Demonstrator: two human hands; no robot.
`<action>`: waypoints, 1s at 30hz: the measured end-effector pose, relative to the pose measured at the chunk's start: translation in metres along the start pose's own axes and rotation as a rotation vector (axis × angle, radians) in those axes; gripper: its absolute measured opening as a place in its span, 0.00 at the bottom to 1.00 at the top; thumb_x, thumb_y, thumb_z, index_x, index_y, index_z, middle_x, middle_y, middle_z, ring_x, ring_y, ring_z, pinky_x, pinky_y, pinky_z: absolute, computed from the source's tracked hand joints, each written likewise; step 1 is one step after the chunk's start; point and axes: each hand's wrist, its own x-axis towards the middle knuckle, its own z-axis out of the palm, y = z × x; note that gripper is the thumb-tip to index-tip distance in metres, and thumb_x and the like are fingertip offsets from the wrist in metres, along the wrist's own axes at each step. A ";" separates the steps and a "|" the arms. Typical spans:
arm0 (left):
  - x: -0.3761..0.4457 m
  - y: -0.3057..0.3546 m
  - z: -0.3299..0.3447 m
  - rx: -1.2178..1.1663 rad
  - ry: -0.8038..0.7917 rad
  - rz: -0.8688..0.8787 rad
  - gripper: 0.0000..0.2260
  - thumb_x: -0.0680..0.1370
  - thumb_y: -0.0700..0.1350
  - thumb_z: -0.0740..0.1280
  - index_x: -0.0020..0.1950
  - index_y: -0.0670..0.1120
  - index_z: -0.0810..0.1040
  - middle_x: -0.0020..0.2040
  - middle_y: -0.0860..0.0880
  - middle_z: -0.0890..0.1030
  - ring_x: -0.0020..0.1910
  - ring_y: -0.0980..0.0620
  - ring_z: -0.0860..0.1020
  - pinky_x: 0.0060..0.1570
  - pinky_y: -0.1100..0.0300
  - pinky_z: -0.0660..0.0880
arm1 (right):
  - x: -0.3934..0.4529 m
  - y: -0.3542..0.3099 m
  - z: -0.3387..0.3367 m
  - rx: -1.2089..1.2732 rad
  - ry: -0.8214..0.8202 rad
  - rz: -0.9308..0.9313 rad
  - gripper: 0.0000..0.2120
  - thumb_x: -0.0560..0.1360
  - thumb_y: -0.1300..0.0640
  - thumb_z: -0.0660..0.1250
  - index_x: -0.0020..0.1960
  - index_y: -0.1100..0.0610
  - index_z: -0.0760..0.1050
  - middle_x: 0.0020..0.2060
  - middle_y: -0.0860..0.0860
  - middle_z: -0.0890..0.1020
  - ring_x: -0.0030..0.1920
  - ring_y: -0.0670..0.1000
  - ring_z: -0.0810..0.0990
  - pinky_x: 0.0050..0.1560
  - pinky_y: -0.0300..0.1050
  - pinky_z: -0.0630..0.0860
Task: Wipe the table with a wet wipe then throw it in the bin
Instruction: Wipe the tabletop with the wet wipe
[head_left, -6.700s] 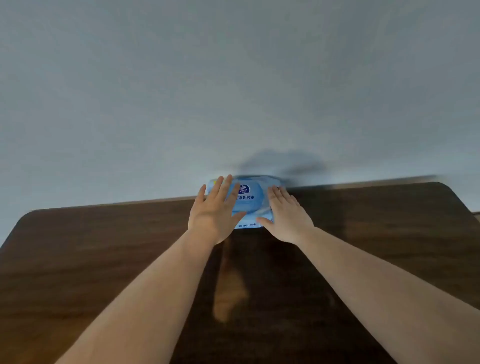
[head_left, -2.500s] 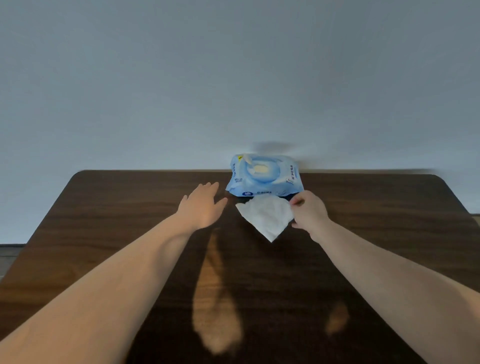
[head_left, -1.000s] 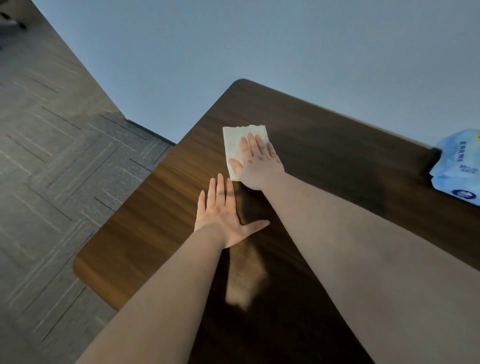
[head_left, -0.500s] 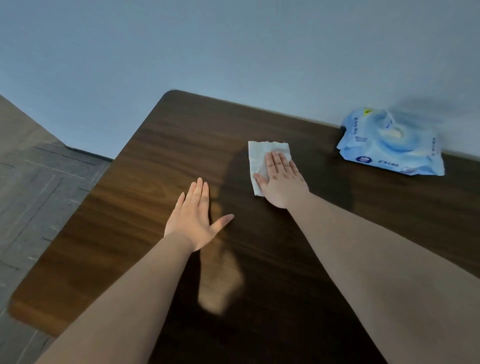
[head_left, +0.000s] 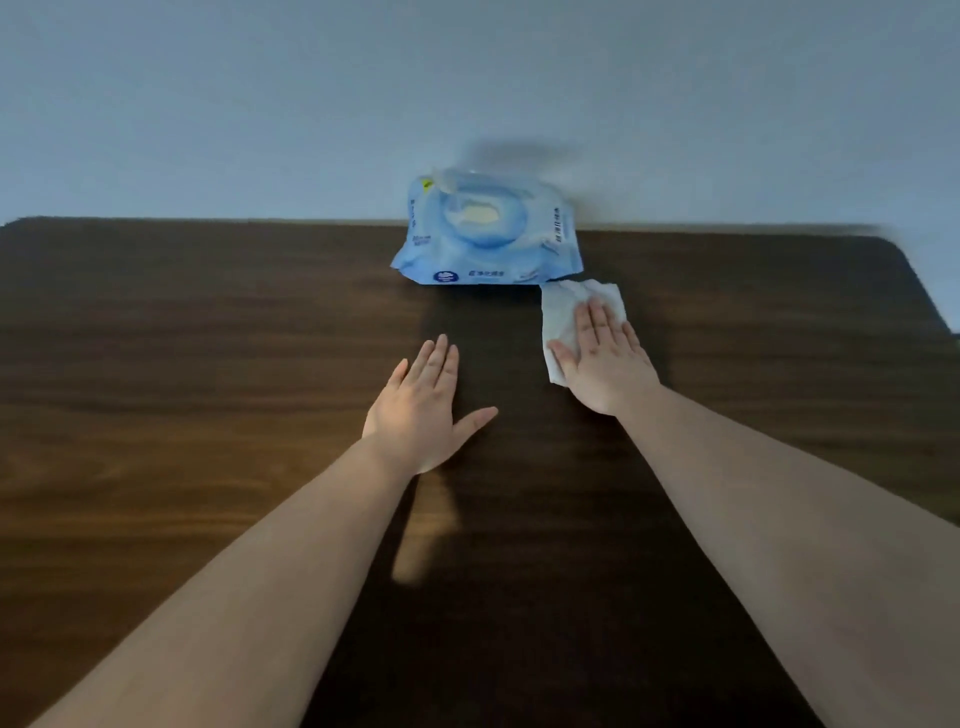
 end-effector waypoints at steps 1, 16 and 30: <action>0.007 0.017 0.001 0.002 -0.017 0.023 0.39 0.76 0.69 0.49 0.78 0.46 0.40 0.79 0.49 0.40 0.76 0.52 0.40 0.73 0.53 0.43 | -0.003 0.021 -0.001 0.012 -0.004 0.028 0.34 0.79 0.37 0.39 0.76 0.55 0.33 0.77 0.53 0.37 0.76 0.51 0.38 0.74 0.49 0.37; 0.078 0.198 0.033 0.158 -0.033 0.168 0.42 0.73 0.73 0.43 0.77 0.49 0.35 0.78 0.51 0.36 0.76 0.52 0.36 0.72 0.50 0.38 | -0.051 0.268 -0.008 0.091 0.051 0.460 0.35 0.79 0.36 0.38 0.77 0.56 0.36 0.78 0.53 0.41 0.77 0.52 0.40 0.75 0.51 0.40; 0.080 0.197 0.034 0.156 -0.019 0.146 0.42 0.73 0.73 0.43 0.77 0.48 0.35 0.78 0.50 0.36 0.76 0.52 0.36 0.72 0.49 0.36 | -0.057 0.257 -0.009 0.105 0.033 0.534 0.34 0.79 0.38 0.38 0.77 0.57 0.36 0.77 0.54 0.40 0.77 0.53 0.39 0.74 0.51 0.39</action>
